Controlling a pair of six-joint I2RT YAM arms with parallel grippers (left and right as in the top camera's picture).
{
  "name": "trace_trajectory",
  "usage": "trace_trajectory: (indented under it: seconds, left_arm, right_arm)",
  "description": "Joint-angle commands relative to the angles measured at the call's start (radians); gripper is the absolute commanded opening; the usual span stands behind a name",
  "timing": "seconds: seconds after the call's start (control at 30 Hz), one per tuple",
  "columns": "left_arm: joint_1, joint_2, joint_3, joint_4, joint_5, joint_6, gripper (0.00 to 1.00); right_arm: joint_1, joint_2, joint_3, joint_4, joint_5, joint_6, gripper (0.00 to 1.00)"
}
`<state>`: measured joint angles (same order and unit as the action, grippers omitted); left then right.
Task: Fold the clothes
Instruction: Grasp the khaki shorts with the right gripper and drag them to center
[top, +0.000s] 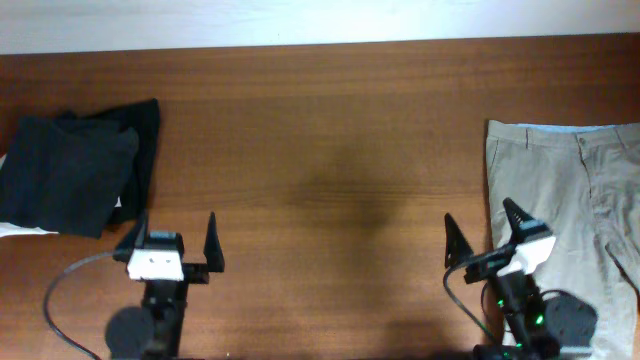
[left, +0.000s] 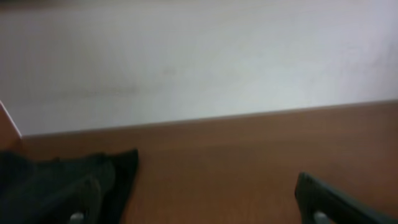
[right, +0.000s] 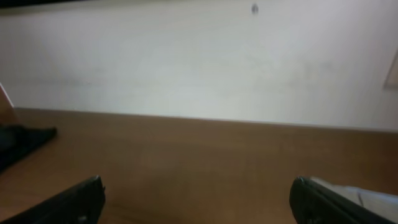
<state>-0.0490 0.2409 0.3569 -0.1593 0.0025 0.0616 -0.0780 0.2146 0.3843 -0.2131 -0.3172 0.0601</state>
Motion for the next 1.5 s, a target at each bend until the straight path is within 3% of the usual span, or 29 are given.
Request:
trace_trajectory:
  seconds: [0.0, 0.3, 0.57, 0.77, 0.83, 0.9, 1.17, 1.23, 1.27, 1.33, 1.4, 1.47]
  left_arm:
    - [0.006, 0.225, 0.225, -0.092, 0.013, -0.005, 0.99]
    - [0.006, 0.825, 0.753, -0.408, 0.089, -0.005, 0.99]
    - [0.006, 1.056, 0.843, -0.444, 0.247, -0.005, 0.99]
    - [0.006, 1.048, 0.843, -0.468, 0.289, -0.006, 0.99]
    - [0.006, 1.048, 0.843, -0.480, 0.294, -0.006, 0.99]
    - [0.006, 1.048, 0.843, -0.492, 0.294, -0.006, 0.99]
    - [0.006, 1.048, 0.843, -0.533, 0.300, -0.006, 0.99]
    - [0.006, 1.048, 0.843, -0.532, 0.301, -0.006, 0.99]
    - [0.006, 1.048, 0.843, -0.531, 0.301, -0.006, 0.99]
    - [0.006, 1.048, 0.843, -0.531, 0.301, -0.005, 0.99]
    - [0.006, 1.048, 0.843, -0.531, 0.301, -0.006, 0.99]
    - [0.006, 1.048, 0.843, -0.531, 0.301, -0.006, 0.99]
  right_arm:
    - [-0.001, 0.211, 0.189, -0.078, 0.005, 0.034, 0.99]
    - [-0.002, 0.921, 0.798, -0.503, 0.063, 0.000, 0.99]
    - [-0.061, 1.257, 0.987, -0.677, 0.099, 0.008, 0.99]
    - [-0.180, 1.466, 1.039, -0.576, 0.050, 0.004, 0.98]
    - [-0.211, 1.540, 1.039, -0.537, 0.086, 0.066, 1.00]
    - [-0.238, 1.621, 1.039, -0.491, 0.129, 0.130, 0.91]
    - [-0.223, 1.839, 1.039, -0.372, 0.265, 0.151, 0.89]
    - [-0.217, 1.854, 1.039, -0.377, 0.304, 0.159, 0.83]
    - [-0.213, 1.855, 1.039, -0.380, 0.304, 0.164, 0.71]
    - [-0.196, 1.855, 1.039, -0.401, 0.303, 0.185, 0.34]
    - [-0.157, 1.856, 1.039, -0.439, 0.300, 0.185, 0.08]
    - [-0.106, 1.856, 1.039, -0.449, 0.298, 0.186, 0.04]
